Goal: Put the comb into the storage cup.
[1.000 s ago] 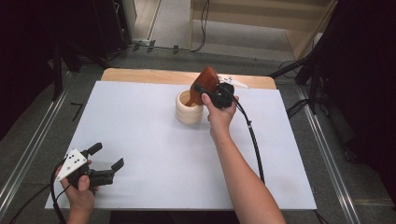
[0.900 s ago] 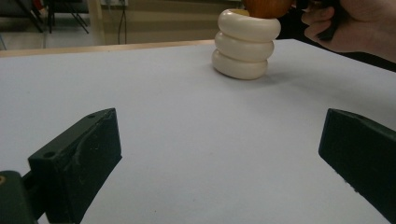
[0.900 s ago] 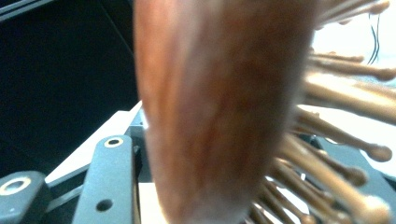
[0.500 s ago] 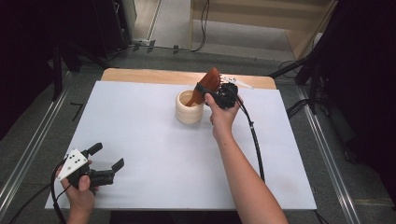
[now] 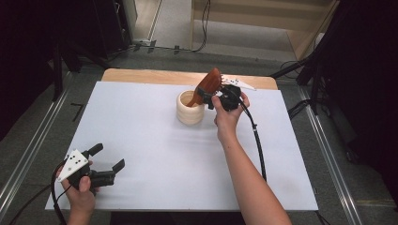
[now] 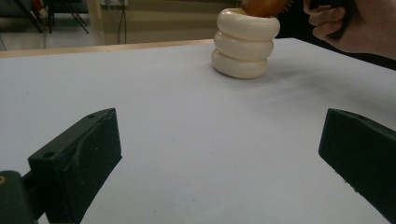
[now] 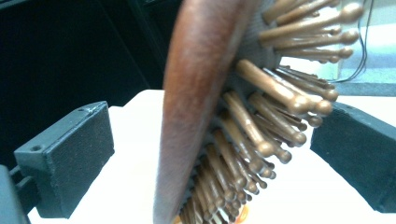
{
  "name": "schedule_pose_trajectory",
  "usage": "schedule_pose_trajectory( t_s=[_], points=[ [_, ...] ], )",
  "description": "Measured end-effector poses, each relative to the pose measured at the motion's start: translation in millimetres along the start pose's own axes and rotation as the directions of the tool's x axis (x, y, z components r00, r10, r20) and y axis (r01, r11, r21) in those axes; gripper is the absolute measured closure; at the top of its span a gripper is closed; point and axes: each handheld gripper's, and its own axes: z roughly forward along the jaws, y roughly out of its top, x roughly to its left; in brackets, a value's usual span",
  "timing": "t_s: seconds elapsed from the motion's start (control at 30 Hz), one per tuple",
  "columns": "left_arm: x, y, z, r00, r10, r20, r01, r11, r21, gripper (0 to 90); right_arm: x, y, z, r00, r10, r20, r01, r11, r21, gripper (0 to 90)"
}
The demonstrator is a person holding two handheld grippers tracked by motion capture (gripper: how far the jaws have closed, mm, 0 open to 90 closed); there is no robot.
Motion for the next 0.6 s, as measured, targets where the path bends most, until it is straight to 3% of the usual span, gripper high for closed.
schedule_pose_trajectory(
  t_s=[0.27, 0.6],
  points=[
    [-0.7, -0.1, 0.7, 1.0000, 0.003, -0.001, -0.003, 1.0000, -0.002, 0.0, 1.6, 2.6, -12.1, 0.9982, -0.060, 0.008, 0.060, 0.998, 0.010, 0.0],
    [-1.1, -0.1, 1.0, 1.0000, 0.003, -0.003, -0.003, 1.0000, -0.001, 0.0, -0.9, 1.1, -31.5, 0.9952, -0.097, -0.017, 0.097, 0.995, 0.010, 0.0]
  ],
)
